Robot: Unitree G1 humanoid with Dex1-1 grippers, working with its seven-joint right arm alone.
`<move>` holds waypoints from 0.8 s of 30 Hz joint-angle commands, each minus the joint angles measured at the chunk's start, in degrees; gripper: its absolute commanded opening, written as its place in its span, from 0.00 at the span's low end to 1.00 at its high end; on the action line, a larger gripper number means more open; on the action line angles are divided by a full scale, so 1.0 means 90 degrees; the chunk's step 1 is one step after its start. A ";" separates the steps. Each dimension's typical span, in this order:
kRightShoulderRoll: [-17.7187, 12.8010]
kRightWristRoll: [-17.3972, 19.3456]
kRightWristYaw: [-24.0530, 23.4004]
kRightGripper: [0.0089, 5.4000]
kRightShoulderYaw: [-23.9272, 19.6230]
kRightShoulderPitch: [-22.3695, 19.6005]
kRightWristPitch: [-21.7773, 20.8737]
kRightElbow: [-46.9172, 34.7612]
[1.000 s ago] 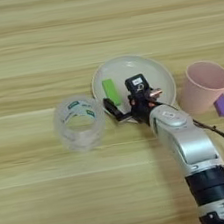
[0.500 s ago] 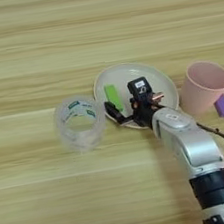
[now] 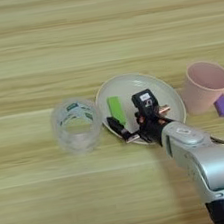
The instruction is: Move the objects on the table
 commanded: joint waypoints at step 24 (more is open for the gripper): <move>-0.0077 -0.0137 -0.0287 0.99 0.0203 -0.0346 -0.0539 -0.0104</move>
